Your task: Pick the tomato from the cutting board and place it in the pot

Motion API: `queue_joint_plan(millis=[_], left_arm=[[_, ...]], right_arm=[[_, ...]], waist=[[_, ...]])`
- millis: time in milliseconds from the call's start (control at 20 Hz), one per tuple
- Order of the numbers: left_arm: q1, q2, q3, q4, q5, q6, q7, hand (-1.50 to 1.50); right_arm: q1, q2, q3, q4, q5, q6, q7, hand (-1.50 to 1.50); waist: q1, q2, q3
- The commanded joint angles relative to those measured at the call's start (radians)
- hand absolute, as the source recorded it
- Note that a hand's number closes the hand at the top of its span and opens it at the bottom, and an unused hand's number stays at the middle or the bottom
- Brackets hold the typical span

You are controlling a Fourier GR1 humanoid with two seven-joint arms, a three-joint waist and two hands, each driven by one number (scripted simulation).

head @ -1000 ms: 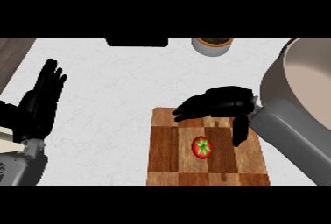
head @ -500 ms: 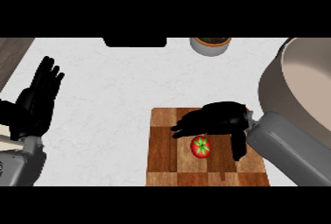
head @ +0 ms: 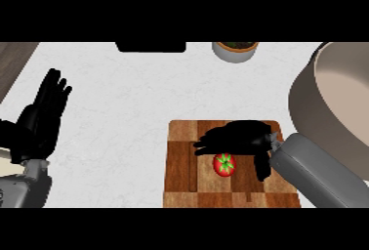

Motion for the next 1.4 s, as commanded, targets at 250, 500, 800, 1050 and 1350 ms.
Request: queue_joint_plan(millis=[250, 500, 800, 1050, 1350], left_arm=[[-0.006, -0.065, 0.003, 0.006, -0.066, -0.002, -0.003, 0.00], [-0.028, -0.045, 0.056, -0.012, -0.057, -0.029, 0.061, 0.00], [-0.015, -0.048, 0.090, 0.014, -0.030, -0.078, 0.012, 0.00], [-0.028, -0.045, 0.092, 0.000, -0.047, -0.092, 0.036, 0.00], [-0.059, -0.080, 0.104, 0.063, -0.070, -0.094, 0.000, 0.00]], right_arm=[[0.067, 0.087, -0.037, 0.019, 0.147, -0.006, -0.048, -1.50], [0.039, 0.106, -0.099, 0.093, 0.205, 0.020, -0.074, -1.50], [0.031, 0.150, -0.051, 0.235, 0.303, -0.133, -0.200, 1.50], [0.028, 0.236, -0.049, 0.263, 0.347, -0.174, -0.222, 1.50], [-0.007, 0.265, -0.099, 0.322, 0.404, -0.178, -0.272, 1.50]], waist=[[-0.003, 0.000, 0.000], [-0.002, 0.000, 0.000], [0.003, 0.002, 0.000], [0.002, 0.001, 0.000], [0.000, 0.001, 0.000]])
